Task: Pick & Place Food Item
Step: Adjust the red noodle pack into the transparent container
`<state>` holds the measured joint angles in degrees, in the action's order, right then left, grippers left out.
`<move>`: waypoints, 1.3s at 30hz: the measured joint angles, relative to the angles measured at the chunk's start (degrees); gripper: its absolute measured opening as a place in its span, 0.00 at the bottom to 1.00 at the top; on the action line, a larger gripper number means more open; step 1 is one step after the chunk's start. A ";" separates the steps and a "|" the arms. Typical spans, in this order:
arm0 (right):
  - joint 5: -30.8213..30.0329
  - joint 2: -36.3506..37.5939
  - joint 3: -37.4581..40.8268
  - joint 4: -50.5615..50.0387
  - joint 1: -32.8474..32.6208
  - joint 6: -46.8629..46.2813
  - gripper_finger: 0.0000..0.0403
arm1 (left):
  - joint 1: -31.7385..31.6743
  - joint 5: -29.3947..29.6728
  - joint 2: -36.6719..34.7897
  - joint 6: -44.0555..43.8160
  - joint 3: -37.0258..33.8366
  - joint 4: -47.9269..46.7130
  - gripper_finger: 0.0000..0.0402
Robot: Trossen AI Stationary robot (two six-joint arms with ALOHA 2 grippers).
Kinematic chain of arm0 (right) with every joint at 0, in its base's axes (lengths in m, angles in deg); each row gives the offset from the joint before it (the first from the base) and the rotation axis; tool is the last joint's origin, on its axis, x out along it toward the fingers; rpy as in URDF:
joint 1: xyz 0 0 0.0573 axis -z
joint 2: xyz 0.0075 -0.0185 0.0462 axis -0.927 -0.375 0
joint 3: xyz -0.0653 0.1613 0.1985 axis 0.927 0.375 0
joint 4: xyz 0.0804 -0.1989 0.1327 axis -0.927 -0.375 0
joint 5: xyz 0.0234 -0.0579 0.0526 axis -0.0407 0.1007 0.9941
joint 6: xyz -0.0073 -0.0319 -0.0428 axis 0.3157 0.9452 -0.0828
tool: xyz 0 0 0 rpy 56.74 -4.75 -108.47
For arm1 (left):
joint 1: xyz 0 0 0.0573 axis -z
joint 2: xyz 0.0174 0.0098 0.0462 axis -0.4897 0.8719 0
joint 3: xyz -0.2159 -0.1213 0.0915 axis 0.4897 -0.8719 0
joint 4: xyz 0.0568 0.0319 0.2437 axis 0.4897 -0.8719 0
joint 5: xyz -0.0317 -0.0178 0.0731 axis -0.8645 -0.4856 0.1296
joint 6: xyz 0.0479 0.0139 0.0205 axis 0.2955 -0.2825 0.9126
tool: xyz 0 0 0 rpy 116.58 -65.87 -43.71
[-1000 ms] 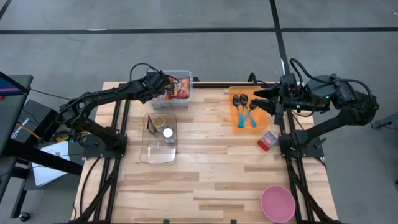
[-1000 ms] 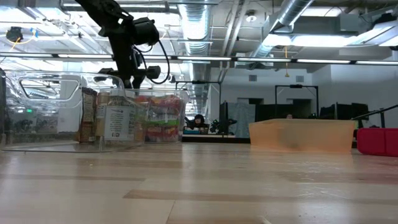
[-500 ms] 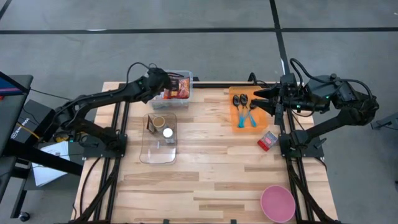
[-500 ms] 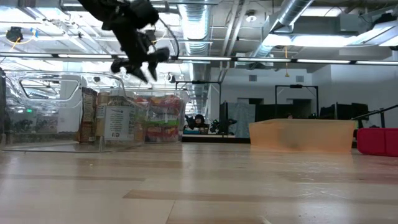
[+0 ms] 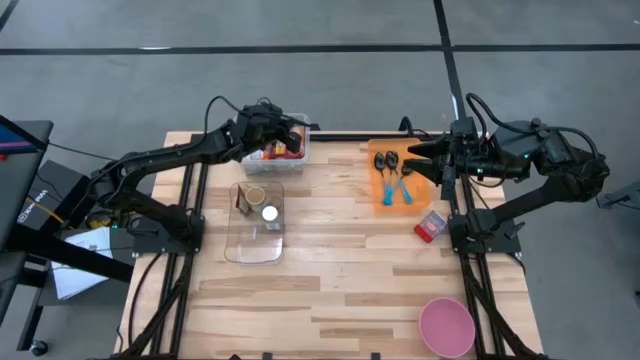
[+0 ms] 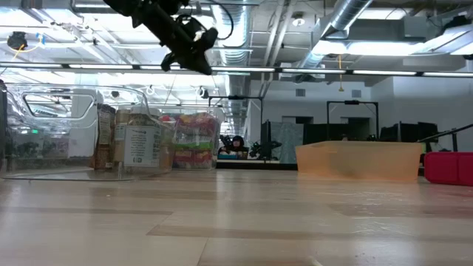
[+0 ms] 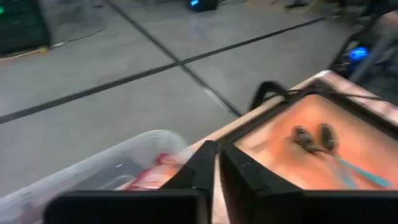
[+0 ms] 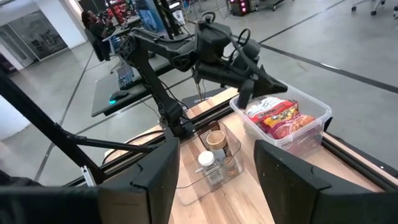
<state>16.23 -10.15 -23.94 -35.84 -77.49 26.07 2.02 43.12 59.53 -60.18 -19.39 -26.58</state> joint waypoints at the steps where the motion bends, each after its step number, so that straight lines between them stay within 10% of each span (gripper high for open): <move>1: 0.02 0.00 0.01 -0.01 0.10 -0.19 0.50 | -0.32 0.06 0.42 -0.41 0.51 -1.11 0.02; 39: 0.00 0.00 0.01 -0.20 0.26 -2.06 0.50 | -3.40 0.07 16.38 -10.88 2.89 -8.67 0.00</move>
<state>16.23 -10.15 -23.92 -36.03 -77.23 24.00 -1.38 43.18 75.91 -71.07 -16.50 -35.25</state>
